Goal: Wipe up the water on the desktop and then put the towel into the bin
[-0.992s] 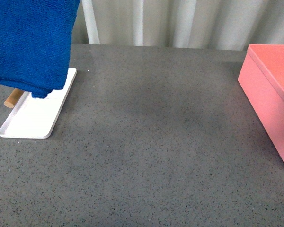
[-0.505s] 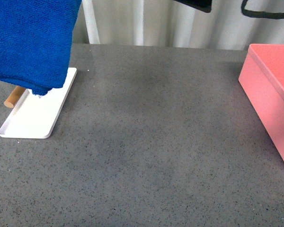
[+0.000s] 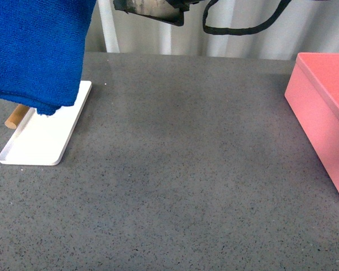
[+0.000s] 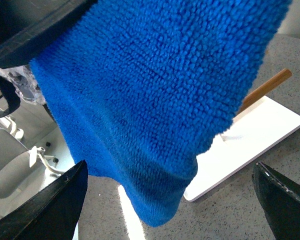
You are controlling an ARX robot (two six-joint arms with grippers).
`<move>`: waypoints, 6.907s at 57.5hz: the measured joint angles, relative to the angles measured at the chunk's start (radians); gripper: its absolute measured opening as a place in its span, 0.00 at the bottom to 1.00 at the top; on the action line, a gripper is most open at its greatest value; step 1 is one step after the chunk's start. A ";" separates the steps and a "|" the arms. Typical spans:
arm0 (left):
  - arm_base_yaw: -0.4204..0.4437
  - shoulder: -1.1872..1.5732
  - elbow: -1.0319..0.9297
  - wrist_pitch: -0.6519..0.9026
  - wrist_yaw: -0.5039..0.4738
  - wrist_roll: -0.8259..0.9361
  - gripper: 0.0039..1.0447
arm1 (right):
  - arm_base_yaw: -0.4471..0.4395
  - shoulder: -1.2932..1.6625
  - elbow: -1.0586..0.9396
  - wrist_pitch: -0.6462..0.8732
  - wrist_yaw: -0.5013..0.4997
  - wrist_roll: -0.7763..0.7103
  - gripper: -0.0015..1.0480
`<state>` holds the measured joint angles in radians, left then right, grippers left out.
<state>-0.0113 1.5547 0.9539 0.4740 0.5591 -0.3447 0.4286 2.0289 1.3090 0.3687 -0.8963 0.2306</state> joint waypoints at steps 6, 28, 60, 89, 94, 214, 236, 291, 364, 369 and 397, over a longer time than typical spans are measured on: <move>0.000 0.000 0.000 0.000 0.000 0.000 0.05 | 0.017 0.050 0.057 0.007 0.013 0.002 0.93; 0.000 0.000 0.000 0.000 -0.001 0.000 0.05 | 0.083 0.117 0.214 0.006 0.033 0.047 0.80; 0.000 0.000 0.000 0.000 -0.001 0.000 0.05 | 0.080 0.112 0.167 0.111 0.060 0.102 0.08; -0.002 0.000 0.000 0.000 0.001 0.000 0.64 | 0.059 0.048 0.115 0.090 0.089 0.076 0.05; -0.002 0.000 0.000 0.000 0.001 0.000 0.78 | 0.055 0.039 0.103 0.090 0.095 0.073 0.05; 0.011 -0.796 -0.930 0.249 -0.559 0.337 0.03 | -0.065 -0.206 -0.179 0.026 0.161 -0.048 0.05; 0.011 -1.098 -0.932 -0.019 -0.559 0.337 0.03 | -0.069 -0.206 -0.179 0.016 0.155 -0.061 0.05; 0.011 -1.532 -0.932 -0.467 -0.560 0.338 0.03 | -0.092 -0.206 -0.186 0.009 0.154 -0.078 0.05; 0.011 -1.551 -0.932 -0.473 -0.560 0.340 0.94 | -0.169 0.280 0.005 -0.448 0.717 -0.534 0.05; 0.011 -1.551 -0.932 -0.473 -0.560 0.340 0.94 | -0.169 0.309 0.068 -0.479 0.748 -0.547 0.05; 0.011 -1.551 -0.932 -0.473 -0.559 0.340 0.94 | -0.026 0.356 0.211 -0.518 0.698 -0.519 0.05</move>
<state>-0.0006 0.0040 0.0223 0.0006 -0.0002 -0.0048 0.4026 2.3848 1.5200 -0.1497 -0.1986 -0.2886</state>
